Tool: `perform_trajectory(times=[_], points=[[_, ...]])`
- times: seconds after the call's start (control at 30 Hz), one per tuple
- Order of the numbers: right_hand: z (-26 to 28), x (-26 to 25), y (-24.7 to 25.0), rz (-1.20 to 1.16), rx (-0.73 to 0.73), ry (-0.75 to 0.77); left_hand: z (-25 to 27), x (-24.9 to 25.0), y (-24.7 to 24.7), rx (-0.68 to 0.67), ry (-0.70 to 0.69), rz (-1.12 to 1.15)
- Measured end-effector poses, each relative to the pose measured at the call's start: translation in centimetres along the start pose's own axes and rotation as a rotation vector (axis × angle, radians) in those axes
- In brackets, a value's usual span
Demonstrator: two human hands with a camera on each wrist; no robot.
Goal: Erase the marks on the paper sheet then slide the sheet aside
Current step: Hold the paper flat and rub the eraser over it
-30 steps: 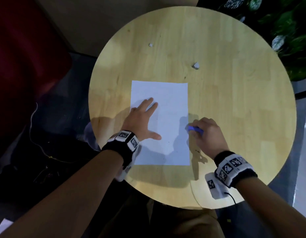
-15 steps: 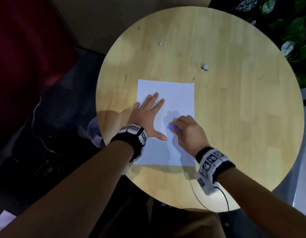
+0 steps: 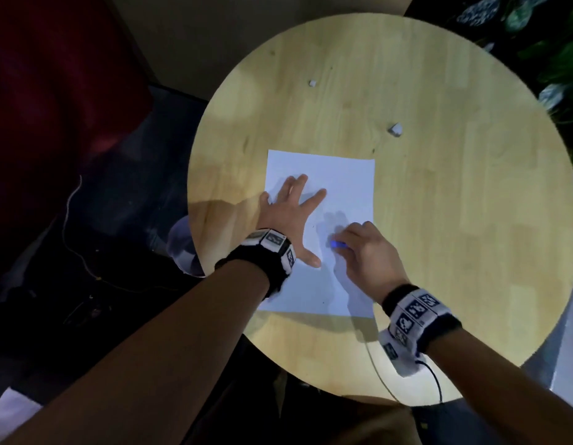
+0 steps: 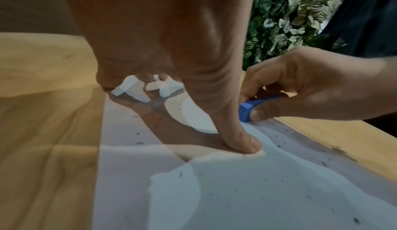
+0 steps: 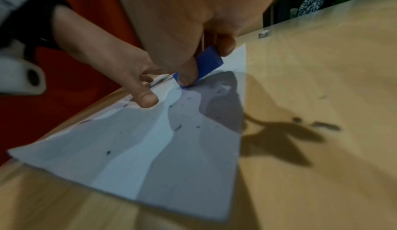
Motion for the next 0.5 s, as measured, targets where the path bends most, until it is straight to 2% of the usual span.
perform_trajectory(times=[0.1, 0.17, 0.23, 0.3, 0.43, 0.5], points=[[-3.3, 1.8, 0.6, 0.076, 0.005, 0.007, -0.5, 0.2, 0.2, 0.002, -0.037, -0.008], [-7.6, 4.0, 1.1, 0.154, 0.049, -0.082, -0.9, 0.1, -0.1, -0.021, -0.06, -0.012], [-9.8, 5.2, 1.1, 0.16, 0.051, -0.144, -1.0, 0.0, -0.4, -0.046, -0.06, -0.012], [-8.2, 4.4, 0.8, 0.158, 0.044, -0.127, -1.0, 0.1, -0.4, -0.056, -0.046, -0.01], [-0.8, 1.0, 0.7, 0.061, -0.026, -0.001, -1.0, 0.3, -0.3, -0.05, -0.027, 0.032], [-1.8, 2.0, 0.8, 0.056, -0.057, 0.024, -1.0, 0.3, -0.2, -0.056, -0.021, 0.035]])
Point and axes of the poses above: each hand's wrist, its own z-axis away from the middle knuckle, its own y-axis out of the back of the hand, x = y × z, the point moved 6 cm from there along -z, towards the middle knuckle, and after that the axes turned 9 degrees about y, right-handed, at the moved point
